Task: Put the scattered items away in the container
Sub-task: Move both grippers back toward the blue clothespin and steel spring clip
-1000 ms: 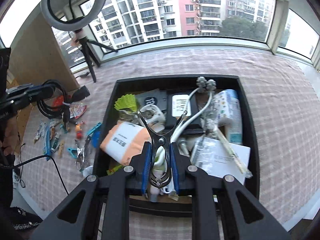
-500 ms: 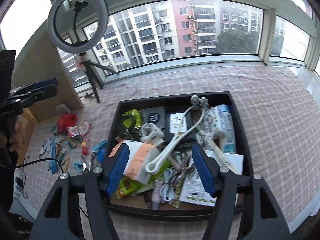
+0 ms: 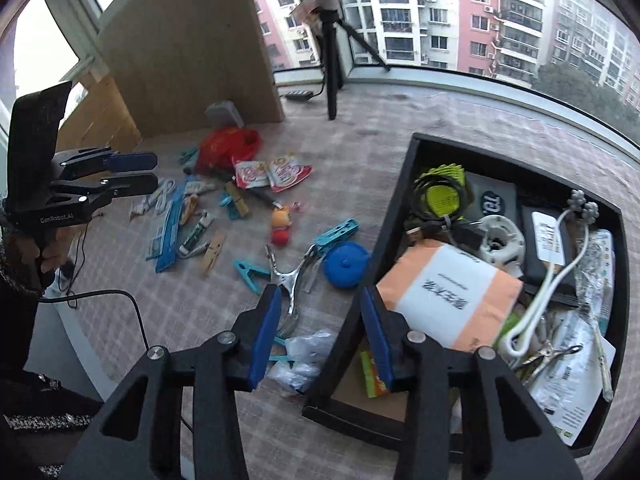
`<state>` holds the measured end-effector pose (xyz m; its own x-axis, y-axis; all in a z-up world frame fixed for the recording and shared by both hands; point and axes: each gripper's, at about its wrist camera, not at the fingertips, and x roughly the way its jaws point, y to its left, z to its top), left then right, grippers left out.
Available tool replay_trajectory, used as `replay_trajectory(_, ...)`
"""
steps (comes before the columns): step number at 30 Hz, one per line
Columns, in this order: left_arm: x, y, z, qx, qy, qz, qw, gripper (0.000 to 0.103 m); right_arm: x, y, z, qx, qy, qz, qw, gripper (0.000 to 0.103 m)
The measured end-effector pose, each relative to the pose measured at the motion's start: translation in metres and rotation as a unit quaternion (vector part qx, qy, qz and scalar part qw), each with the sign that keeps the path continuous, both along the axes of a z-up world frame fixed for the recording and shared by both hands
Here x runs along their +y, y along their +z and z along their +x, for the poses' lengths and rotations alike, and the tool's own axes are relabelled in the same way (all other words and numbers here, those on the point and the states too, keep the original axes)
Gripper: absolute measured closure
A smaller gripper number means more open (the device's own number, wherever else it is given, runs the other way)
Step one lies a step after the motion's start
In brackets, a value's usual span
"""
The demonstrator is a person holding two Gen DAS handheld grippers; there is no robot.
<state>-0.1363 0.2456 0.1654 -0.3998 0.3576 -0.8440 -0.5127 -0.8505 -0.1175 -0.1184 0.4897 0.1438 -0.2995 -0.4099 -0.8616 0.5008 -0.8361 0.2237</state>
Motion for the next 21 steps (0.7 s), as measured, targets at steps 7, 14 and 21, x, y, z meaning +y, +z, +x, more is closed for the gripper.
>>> replay_trajectory(7, 0.029, -0.051, 0.015, -0.041, -0.104, -0.032, 0.9932, 0.059, -0.050, -0.047, -0.001, -0.051, 0.058, 0.053, 0.996, 0.072)
replay_trajectory(14, 0.057, -0.103, 0.007, -0.076, -0.161, -0.098, 0.9792, 0.059, -0.069, -0.083, -0.014, -0.082, 0.076, 0.096, 0.989, 0.074)
replay_trajectory(21, 0.074, -0.115, 0.003, -0.077, -0.211, -0.109, 0.9684, 0.059, -0.079, -0.098, -0.023, -0.095, 0.090, 0.118, 0.984, 0.075)
